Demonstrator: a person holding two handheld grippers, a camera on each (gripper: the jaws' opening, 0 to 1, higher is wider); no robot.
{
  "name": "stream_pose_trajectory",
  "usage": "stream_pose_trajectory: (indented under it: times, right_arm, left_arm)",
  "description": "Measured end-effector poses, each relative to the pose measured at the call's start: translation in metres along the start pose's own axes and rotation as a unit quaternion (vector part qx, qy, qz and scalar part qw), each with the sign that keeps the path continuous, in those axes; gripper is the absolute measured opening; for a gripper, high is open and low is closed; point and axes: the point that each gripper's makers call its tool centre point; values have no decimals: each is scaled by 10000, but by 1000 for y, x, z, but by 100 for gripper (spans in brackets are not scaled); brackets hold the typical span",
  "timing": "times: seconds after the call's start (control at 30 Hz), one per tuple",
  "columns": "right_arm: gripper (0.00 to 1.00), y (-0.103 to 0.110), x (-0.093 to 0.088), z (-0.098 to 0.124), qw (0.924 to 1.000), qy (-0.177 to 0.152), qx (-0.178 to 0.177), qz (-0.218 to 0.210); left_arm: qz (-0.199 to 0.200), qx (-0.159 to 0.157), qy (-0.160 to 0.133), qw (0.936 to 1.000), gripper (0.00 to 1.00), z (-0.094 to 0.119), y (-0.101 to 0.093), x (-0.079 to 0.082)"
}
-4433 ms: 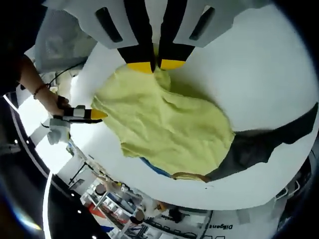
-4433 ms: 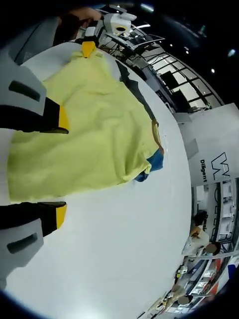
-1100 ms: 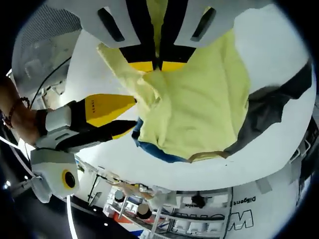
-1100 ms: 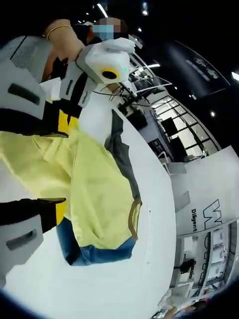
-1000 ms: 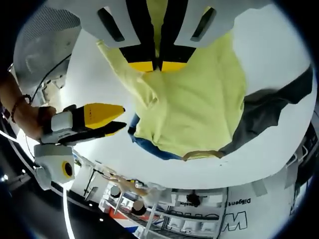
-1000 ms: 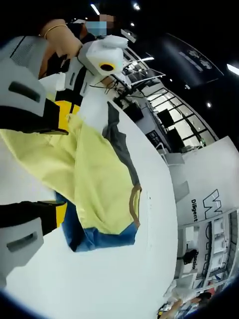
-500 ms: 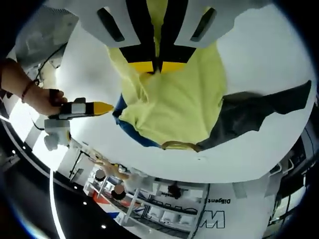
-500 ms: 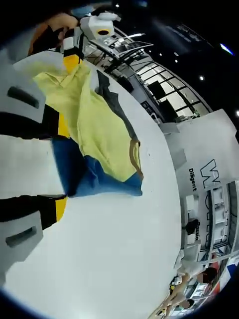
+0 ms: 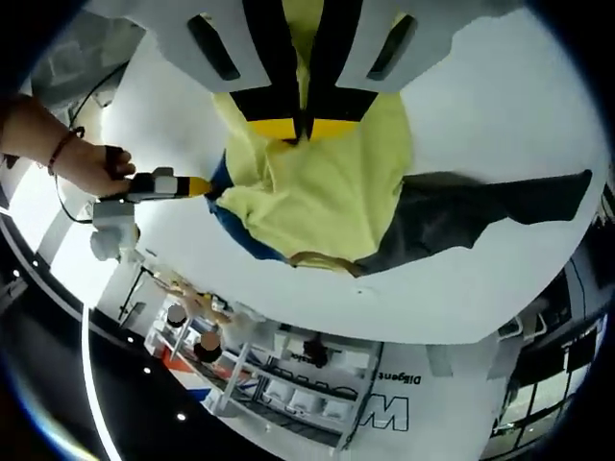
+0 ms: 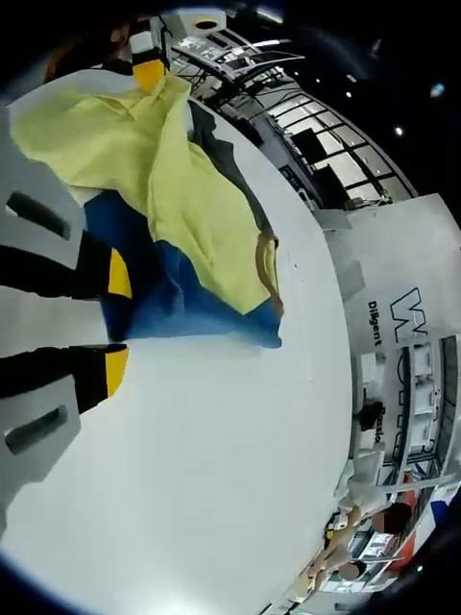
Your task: Fold the garment on the visible template until the final outline fits inside the template.
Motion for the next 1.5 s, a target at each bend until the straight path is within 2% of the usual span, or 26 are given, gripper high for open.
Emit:
stream_pose_trajectory:
  times: [0.07, 0.1, 0.23, 0.27, 0.3, 0.4, 0.43, 0.47, 0.6, 0.63, 0.7, 0.73, 0.8, 0.87, 0.9, 0.93, 0.97, 1.0, 1.03, 1.07, 1.1, 1.3, 1.4, 1.43, 1.5]
  right_arm:
    - [3, -2, -1, 0, 10000, 20, -47, 76]
    - [0, -5, -2, 1, 9996, 95, -72, 258]
    - [0, -10, -1, 4, 9999, 32, -101, 49]
    - [0, -12, 1, 6, 9999, -23, -138, -10]
    - [0, -15, 3, 10, 9997, -57, -212, 69]
    - [0, -27, 11, 17, 9981, -137, -520, 296]
    - [0, -30, 16, 20, 9970, -176, -600, 446]
    - [0, -37, 26, 28, 9945, -250, -794, 633]
    - [0, -47, 53, 41, 9864, -479, -1114, 1113]
    - [0, -52, 63, 45, 9814, -528, -1283, 1328]
    - [0, -53, 74, 49, 9750, -594, -1400, 1617]
    - [0, -54, 81, 51, 9690, -593, -1490, 1882]
    - [0, -49, 89, 50, 9624, -623, -1496, 2181]
    - [0, -40, 92, 49, 9629, -663, -1344, 2244]
    - [0, -32, 97, 46, 9615, -766, -1231, 2335]
    - [0, -23, 96, 44, 9583, -725, -1101, 2535]
    - [0, -16, 96, 43, 9588, -754, -1027, 2537]
    - [0, -7, 97, 42, 9601, -840, -873, 2522]
    - [0, 11, 96, 37, 9643, -956, -471, 2425]
    - [0, 22, 95, 34, 9667, -1011, -218, 2343]
    - [0, 29, 93, 32, 9687, -1014, -115, 2263]
    - [0, 83, 74, 12, 9635, -899, 689, 2426]
    - [0, 95, 68, 4, 9637, -836, 859, 2386]
    - [0, 105, 62, -1, 9632, -756, 1027, 2366]
    - [0, 111, 54, -8, 9641, -660, 1077, 2337]
  left_arm:
    - [37, -21, 21, 10000, 0, 0, 0, -1]
    - [52, -26, 26, 10000, 0, 0, 0, -2]
    - [1, -96, 7, 10000, 0, 1, -4, -1]
    - [-92, -111, -86, 9999, 0, 2, -6, 2]
    - [-192, -177, -190, 9995, 0, 3, -9, 4]
    - [-176, -273, -206, 9993, 0, 3, -15, 5]
    - [-294, -403, -233, 9985, 0, 2, -22, 5]
    - [-304, -438, -213, 9984, 0, 1, -25, 4]
    - [-368, -693, -170, 9968, 0, 0, -39, 1]
    - [-374, -813, -144, 9959, 0, 0, -45, 0]
    - [-364, -948, -137, 9947, 0, 0, -53, -1]
    - [-371, -1066, -117, 9935, 0, 0, -58, -2]
    - [-412, -1155, -68, 9924, 0, -1, -65, -5]
    - [-406, -1158, -9, 9924, 0, -1, -67, -9]
    - [-431, -1158, 54, 9923, 0, -1, -68, -13]
    - [-457, -1156, 77, 9922, 0, -1, -68, -15]
    - [-483, -1109, 83, 9926, 0, -1, -67, -16]
    - [-512, -1048, 118, 9931, 0, -1, -65, -18]
    - [-501, -1047, 135, 9932, 0, -1, -65, -18]
    - [-493, -1058, 134, 9931, 0, 0, -65, -18]
    - [-468, -1069, 134, 9931, 0, 0, -65, -18]
    - [-456, -1030, 116, 9936, 0, 1, -63, -17]
    - [-456, -1006, 139, 9938, 0, 1, -61, -19]
    - [-455, -1006, 160, 9938, 0, 1, -61, -19]
    - [-445, -1002, 183, 9938, 0, 2, -61, -21]
Point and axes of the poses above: the point that each gripper's makers call its tool centre point, and the gripper's own axes: z roughly backward along the fingers, y roughly to its left, x roughly out of its top, and after that the axes turned 2 degrees about x, right-handed
